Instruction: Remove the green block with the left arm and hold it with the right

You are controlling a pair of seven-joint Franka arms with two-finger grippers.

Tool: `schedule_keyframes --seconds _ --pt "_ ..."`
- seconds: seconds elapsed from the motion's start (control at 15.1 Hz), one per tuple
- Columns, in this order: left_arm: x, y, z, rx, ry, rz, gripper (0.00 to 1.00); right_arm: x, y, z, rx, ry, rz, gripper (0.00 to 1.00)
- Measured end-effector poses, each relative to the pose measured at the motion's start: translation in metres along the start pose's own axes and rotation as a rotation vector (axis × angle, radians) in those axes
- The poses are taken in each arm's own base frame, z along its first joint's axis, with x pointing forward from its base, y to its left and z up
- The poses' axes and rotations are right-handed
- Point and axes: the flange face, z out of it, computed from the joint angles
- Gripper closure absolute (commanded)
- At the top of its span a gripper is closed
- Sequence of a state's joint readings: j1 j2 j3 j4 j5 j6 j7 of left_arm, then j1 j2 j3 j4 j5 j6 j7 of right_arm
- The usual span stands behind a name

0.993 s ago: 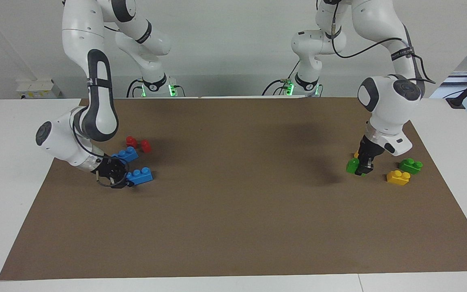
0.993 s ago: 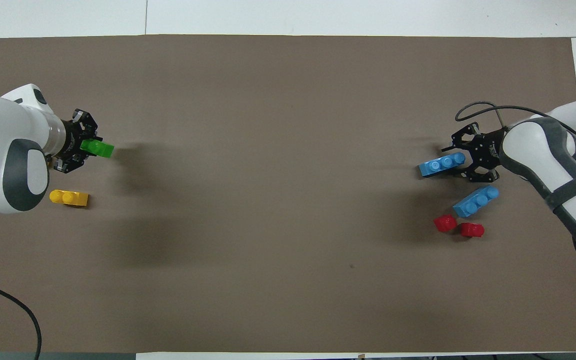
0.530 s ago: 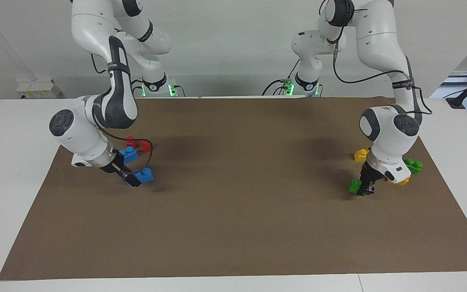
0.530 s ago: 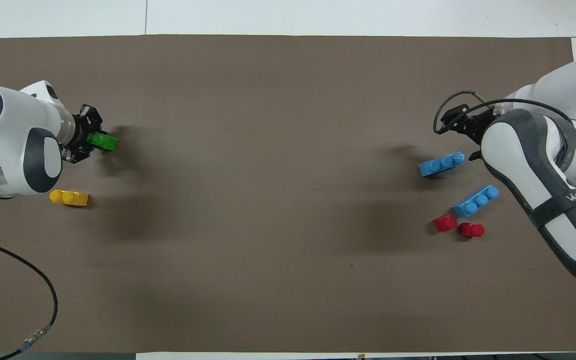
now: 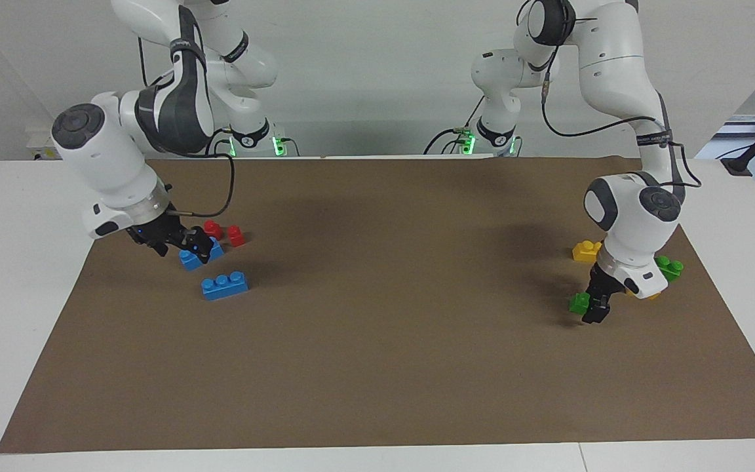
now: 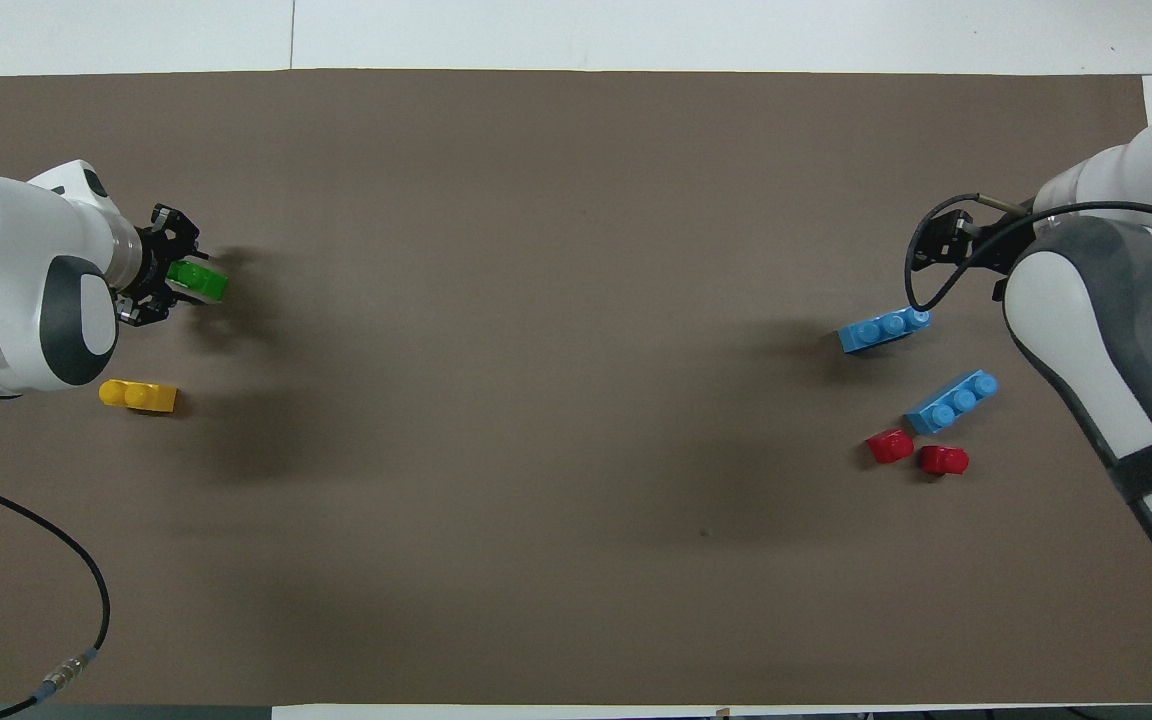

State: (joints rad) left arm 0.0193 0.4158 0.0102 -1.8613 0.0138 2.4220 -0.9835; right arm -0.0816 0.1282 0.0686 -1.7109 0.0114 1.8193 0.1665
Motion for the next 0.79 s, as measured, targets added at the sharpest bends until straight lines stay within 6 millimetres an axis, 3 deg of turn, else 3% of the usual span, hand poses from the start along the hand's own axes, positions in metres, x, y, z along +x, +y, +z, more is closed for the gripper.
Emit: schedule_keyframes --seconds 0.13,0.33,0.46,0.79 --pt "0.003 0.006 -0.013 -0.021 0.015 0.030 0.00 -0.021 -0.001 -0.049 -0.007 -0.017 -0.031 0.00" --pt "0.005 0.010 -0.061 -0.040 0.033 0.153 0.00 -0.045 0.000 -0.108 -0.017 -0.067 -0.044 0.00" --pt "0.000 0.007 -0.103 -0.013 0.014 0.303 0.00 -0.044 0.000 -0.112 -0.017 -0.070 -0.044 0.00" --pt "-0.023 -0.008 -0.228 0.037 -0.047 0.638 0.00 -0.039 0.002 -0.080 -0.025 -0.131 -0.027 0.00"
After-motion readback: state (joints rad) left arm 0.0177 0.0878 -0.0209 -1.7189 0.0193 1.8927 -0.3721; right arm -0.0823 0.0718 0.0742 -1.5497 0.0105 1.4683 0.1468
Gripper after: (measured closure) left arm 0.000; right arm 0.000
